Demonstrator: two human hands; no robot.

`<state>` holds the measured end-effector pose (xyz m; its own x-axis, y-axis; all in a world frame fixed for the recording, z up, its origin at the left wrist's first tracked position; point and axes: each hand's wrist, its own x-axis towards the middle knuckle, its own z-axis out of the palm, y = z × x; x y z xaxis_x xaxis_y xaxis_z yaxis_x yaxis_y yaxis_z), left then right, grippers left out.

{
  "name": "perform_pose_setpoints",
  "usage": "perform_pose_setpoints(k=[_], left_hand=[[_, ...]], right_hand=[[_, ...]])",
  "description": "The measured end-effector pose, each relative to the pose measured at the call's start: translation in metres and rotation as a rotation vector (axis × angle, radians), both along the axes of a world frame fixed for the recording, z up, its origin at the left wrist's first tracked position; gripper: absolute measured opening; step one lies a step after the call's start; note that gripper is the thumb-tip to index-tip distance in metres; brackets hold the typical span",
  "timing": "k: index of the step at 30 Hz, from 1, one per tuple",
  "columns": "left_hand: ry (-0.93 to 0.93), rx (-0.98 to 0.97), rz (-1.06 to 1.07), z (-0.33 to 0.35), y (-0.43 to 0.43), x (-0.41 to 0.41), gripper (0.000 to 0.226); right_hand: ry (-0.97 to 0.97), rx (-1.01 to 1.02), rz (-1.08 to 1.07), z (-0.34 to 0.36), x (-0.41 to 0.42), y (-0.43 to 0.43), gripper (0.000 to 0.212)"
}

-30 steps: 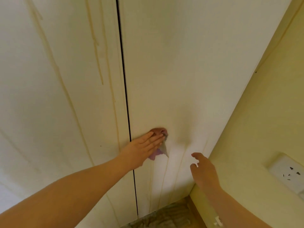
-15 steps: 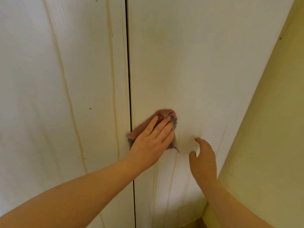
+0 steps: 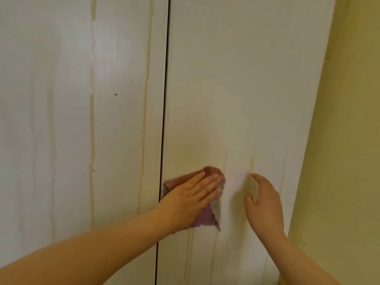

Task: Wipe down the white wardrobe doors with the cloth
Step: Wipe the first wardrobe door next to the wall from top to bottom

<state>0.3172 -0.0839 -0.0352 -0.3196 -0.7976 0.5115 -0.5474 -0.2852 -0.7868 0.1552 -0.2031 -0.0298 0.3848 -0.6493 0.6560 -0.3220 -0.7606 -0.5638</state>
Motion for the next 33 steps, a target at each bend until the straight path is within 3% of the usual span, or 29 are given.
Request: perform_pose_setpoints(k=[2,6,8,10,12,16,18,23,29,31,33], left_hand=[[-0.025,-0.049,-0.03,0.019,0.005,0.007,0.058],[0.143,-0.31,-0.019,0.053,0.002,0.002,0.056],[0.129,-0.209,0.006,0.028,-0.003,-0.002,0.057],[0.034,0.025,0.022,0.005,0.0,-0.005,0.058],[-0.034,0.11,0.016,0.014,0.006,-0.001,0.057],[0.066,-0.214,0.043,0.068,0.003,0.002,0.055],[0.076,-0.27,0.06,0.064,-0.005,-0.001,0.057],[-0.126,0.237,0.088,0.017,0.0,-0.003,0.061],[0.019,-0.194,0.15,0.091,-0.026,-0.015,0.06],[0.001,-0.072,0.147,0.06,-0.034,-0.02,0.059],[-0.121,0.233,0.147,0.026,-0.03,-0.021,0.058]], right_hand=[[0.011,0.015,0.0,0.008,-0.008,-0.003,0.052],[-0.023,-0.013,0.038,0.026,-0.015,-0.008,0.05],[-0.017,-0.01,0.061,0.024,-0.015,-0.008,0.049],[0.004,0.005,0.068,0.017,-0.017,-0.009,0.049],[0.012,0.025,0.068,0.014,-0.022,-0.01,0.049],[0.01,0.028,0.067,0.014,-0.031,-0.014,0.047],[0.004,0.026,0.06,0.014,-0.033,-0.015,0.047],[0.075,0.053,0.098,0.001,-0.037,-0.004,0.048],[0.048,0.076,0.114,0.003,-0.046,-0.008,0.046],[0.043,0.083,0.102,0.003,-0.049,-0.011,0.045],[0.049,0.087,0.094,0.002,-0.054,-0.012,0.045]])
